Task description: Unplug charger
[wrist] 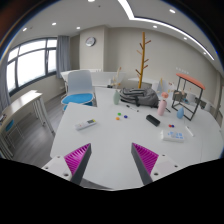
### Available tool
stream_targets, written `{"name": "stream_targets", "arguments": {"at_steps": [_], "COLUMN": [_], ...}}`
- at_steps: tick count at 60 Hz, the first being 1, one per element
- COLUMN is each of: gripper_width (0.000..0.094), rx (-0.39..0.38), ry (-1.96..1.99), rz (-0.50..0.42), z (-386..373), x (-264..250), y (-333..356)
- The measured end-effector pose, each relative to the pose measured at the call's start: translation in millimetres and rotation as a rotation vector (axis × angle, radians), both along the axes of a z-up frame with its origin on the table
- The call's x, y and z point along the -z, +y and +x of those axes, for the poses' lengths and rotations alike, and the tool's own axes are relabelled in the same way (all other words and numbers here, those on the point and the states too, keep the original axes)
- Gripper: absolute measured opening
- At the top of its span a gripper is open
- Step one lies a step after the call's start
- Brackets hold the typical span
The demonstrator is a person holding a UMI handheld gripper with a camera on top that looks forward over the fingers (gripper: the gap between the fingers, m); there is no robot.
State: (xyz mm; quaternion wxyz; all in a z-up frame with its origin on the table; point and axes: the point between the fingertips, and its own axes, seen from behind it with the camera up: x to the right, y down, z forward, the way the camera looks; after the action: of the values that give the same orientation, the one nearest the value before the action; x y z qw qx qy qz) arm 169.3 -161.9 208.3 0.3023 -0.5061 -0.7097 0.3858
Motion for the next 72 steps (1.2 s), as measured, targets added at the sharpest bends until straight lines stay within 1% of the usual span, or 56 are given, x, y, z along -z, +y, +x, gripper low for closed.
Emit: {"name": "stream_targets", "arguments": {"at_steps": [4, 7, 13, 14, 18, 29, 36, 41, 48, 55, 64, 68, 72], "gripper_width": [0.0847, 0.0847, 0.0849, 0.0848, 0.0849, 0.0853, 0.0852, 0.0853, 0.0856, 0.0855, 0.0853, 0.0852, 0.0851], "rx": [0.024, 0.053, 0.123, 0.144, 0.184, 0.299, 0.367, 0.4, 0.397, 0.389, 0.368, 0.371, 0.37], "ry": [0.006, 0.001, -0.017, -0.02, -0.011, -0.002, -0.004, -0.003, 0.018, 0.058, 0.07, 0.074, 0.078], "rz": [0.003, 0.012, 0.011, 0.021, 0.035, 0.067, 0.059, 0.052, 0.051, 0.039, 0.011, 0.009, -0.016], "z": [-6, -15, -28, -30, -39, -59, -72, -81, -103, -143, -202, -230, -257], "x": [3, 14, 30, 27, 37, 53, 67, 75, 83, 94, 127, 140, 153], "y": [10, 31, 71, 68, 111, 194, 242, 267, 298, 323, 346, 354, 361]}}
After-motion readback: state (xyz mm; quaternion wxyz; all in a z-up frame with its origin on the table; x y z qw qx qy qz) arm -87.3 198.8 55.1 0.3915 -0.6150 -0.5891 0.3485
